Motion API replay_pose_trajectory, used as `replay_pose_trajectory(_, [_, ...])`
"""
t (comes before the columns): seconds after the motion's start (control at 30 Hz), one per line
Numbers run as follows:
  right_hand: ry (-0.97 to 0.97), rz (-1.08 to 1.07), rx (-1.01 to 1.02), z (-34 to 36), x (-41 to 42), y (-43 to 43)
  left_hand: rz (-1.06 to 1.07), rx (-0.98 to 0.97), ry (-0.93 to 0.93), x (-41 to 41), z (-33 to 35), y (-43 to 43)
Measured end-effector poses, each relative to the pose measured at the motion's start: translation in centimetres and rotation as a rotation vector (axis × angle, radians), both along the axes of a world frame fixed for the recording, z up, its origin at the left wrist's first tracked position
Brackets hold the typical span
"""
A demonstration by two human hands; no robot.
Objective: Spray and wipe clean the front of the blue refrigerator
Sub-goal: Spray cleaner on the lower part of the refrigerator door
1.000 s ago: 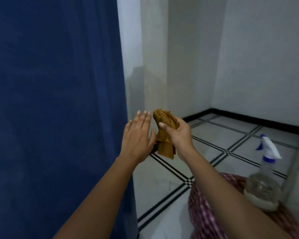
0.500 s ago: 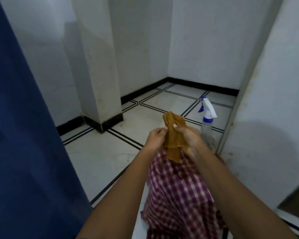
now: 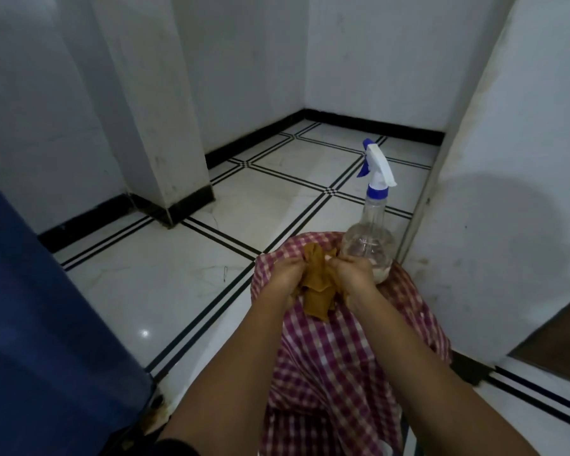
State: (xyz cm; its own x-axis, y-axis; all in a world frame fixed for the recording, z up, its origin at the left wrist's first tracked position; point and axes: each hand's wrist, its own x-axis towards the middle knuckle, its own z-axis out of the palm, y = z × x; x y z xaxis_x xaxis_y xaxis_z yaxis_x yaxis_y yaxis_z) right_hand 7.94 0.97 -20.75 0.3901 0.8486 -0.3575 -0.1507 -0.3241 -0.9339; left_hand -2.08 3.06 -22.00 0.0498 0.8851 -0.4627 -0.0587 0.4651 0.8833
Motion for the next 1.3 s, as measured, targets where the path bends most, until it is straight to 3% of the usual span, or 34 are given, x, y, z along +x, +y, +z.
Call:
replay_pose_trajectory(0.17, [-0.095, -0.123, 0.105, 0.5, 0.0, -0.7, 0.033, 0.065, 0.127, -0.3, 0.3, 0.3])
replay_pose_trajectory(0.4, [-0.318, -0.319, 0.368, 5.2, 1.8, 0.0, -0.151, 0.293, 0.319, 1.5, 3.3, 0.0])
replay_pose_trajectory(0.6, [-0.513, -0.188, 0.337, 7.6, 5.0, 3.4, -0.236, 0.413, 0.383, 2.4, 5.4, -0.3])
replay_pose_trajectory(0.8, [-0.404, 0.251, 0.342, 9.9, 6.1, 4.7, -0.290, 0.495, 0.468, 2.2, 5.7, -0.8])
replay_pose_trajectory(1.1, [-0.492, 0.211, 0.532, 12.3, 3.1, 3.9, -0.225, 0.619, 0.844, -2.0, 5.8, -1.9])
replay_pose_trajectory(1.3, [-0.470, 0.291, 0.652, 15.6, -2.8, 1.4, -0.092, 0.652, 0.979, -8.1, 8.0, -5.4])
